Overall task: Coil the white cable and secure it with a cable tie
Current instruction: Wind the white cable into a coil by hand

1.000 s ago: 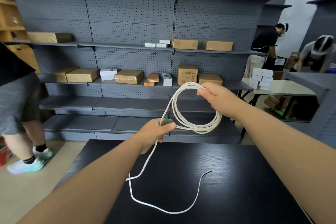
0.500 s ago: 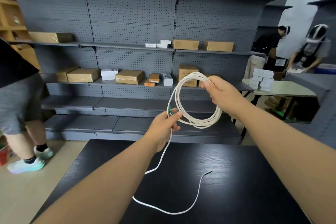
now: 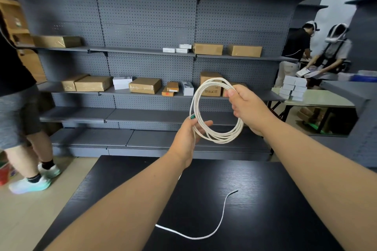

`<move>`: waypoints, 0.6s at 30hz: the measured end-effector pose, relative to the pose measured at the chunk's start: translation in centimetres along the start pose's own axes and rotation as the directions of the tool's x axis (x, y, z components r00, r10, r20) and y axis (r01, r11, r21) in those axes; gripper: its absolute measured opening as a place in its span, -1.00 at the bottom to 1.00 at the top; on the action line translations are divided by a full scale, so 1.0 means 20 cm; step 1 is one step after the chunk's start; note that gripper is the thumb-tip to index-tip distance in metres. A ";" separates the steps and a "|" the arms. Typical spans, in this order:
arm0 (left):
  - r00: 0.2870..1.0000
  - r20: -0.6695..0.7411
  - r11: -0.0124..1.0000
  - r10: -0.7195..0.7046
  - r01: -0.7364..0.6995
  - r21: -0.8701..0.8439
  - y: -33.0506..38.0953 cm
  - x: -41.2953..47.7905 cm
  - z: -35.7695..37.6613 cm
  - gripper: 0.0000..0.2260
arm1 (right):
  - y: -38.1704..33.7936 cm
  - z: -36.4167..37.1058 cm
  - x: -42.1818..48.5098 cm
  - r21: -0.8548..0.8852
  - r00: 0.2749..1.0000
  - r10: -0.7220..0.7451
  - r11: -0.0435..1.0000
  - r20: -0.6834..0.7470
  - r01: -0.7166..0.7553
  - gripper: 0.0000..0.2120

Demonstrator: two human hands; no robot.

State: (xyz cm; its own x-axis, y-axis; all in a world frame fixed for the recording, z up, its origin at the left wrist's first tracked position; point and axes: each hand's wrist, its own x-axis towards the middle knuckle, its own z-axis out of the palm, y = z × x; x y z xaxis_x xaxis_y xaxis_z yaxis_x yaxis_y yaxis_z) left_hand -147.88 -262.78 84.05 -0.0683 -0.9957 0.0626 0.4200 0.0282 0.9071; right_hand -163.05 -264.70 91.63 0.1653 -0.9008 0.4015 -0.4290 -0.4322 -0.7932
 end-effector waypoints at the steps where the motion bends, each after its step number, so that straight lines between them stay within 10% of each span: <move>1: 0.999 -0.034 1.000 0.010 -0.010 -0.008 0.00 0.00 0.01 -0.80 | 0.00 0.00 0.00 -0.003 1.000 0.007 1.000 -0.010 -0.007 -0.77; 18: 0.882 -0.240 0.871 0.405 -0.292 0.394 0.06 0.01 0.08 -0.75 | 0.02 0.20 -0.03 0.306 0.926 0.256 0.937 -0.278 -0.167 -0.76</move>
State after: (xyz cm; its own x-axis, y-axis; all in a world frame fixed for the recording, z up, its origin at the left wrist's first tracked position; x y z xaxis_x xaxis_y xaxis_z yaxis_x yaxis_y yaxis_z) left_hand -148.92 -262.82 85.79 0.3273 -0.8883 0.3223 0.0291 0.3504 0.9361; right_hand -159.87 -264.48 89.18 -0.2034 -0.9332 0.2963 -0.1577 -0.2674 -0.9506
